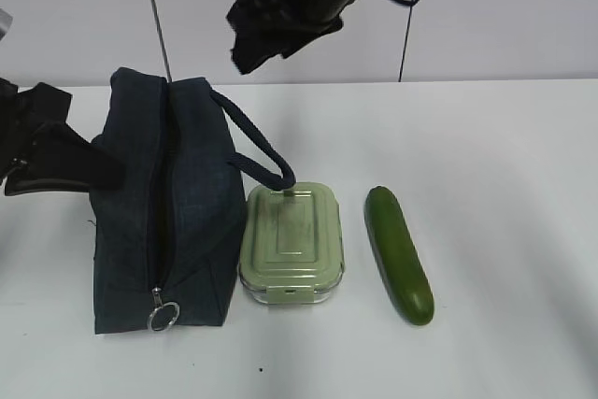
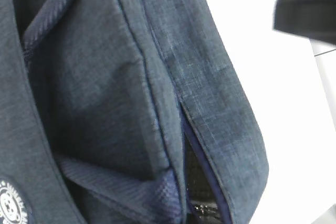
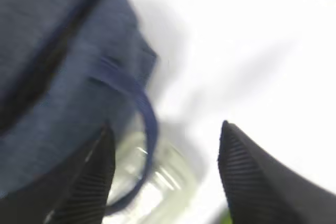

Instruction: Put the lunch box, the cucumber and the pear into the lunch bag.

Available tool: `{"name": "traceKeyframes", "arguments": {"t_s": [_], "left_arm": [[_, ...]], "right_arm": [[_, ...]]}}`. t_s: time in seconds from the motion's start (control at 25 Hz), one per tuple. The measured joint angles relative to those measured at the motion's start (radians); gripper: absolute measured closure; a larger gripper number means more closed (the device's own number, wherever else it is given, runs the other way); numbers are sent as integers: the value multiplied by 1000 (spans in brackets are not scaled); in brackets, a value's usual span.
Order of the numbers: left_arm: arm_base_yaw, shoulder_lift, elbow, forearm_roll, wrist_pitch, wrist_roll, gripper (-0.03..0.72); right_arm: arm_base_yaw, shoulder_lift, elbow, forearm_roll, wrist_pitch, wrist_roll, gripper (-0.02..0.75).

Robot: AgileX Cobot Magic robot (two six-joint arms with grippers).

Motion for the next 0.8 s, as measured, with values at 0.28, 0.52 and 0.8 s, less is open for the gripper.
{"name": "traceKeyframes", "arguments": {"t_s": [0.28,0.52,0.8], "left_arm": [[0,0,0,4,0,0,702],[0,0,0,8,0,0,702],[0,0,0,9,0,0,702]], "right_arm": [[0,-29,-29,-370,197,271,302],[0,-29,62,-395,204,348,383],[0,-27,266,-382,204,370,391]]}}
